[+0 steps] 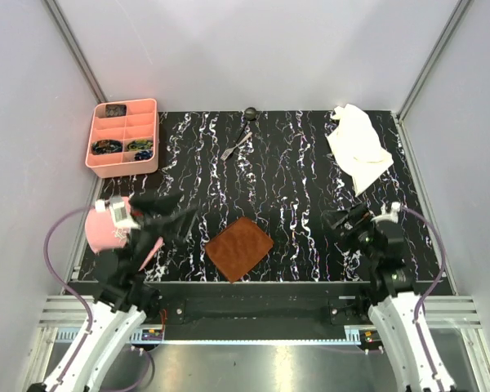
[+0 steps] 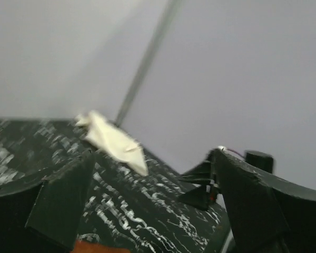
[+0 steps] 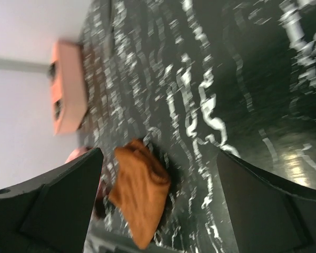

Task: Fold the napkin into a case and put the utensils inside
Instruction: Pick up the crumpled napkin from the corner of the board, then pass from the right arm to the left

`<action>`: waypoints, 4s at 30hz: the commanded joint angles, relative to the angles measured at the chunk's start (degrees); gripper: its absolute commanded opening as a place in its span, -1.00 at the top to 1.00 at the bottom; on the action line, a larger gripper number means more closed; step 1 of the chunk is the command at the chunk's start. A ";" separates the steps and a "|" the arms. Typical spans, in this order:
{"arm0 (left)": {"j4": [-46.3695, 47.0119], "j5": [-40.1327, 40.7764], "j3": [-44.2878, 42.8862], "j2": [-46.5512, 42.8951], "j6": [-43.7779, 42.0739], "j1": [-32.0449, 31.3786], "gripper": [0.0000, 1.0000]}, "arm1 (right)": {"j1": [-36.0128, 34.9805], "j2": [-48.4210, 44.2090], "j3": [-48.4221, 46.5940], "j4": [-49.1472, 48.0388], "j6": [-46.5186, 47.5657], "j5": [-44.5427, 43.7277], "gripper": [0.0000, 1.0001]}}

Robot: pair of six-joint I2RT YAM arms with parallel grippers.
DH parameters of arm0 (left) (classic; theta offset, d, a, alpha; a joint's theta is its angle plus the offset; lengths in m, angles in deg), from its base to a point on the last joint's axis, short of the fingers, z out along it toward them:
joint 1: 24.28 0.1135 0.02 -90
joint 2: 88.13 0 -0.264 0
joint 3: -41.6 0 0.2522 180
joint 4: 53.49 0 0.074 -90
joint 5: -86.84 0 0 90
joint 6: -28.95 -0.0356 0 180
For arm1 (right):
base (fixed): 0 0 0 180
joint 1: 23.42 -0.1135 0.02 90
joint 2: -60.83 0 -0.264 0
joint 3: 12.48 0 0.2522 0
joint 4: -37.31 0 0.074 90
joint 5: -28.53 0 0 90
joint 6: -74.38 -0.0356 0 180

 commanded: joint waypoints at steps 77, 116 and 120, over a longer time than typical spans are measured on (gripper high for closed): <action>-30.38 13.98 -72.10 65.01 -18.96 -34.68 -0.97 | 3.61 41.88 -75.96 10.58 7.10 8.44 1.00; -18.87 62.13 -91.01 94.37 -45.94 -57.72 -0.38 | 3.61 23.60 -64.97 23.50 -1.96 -3.16 1.00; -24.39 58.72 -89.77 90.86 -46.65 -56.58 1.00 | 3.61 22.98 -62.51 23.85 1.03 -3.35 1.00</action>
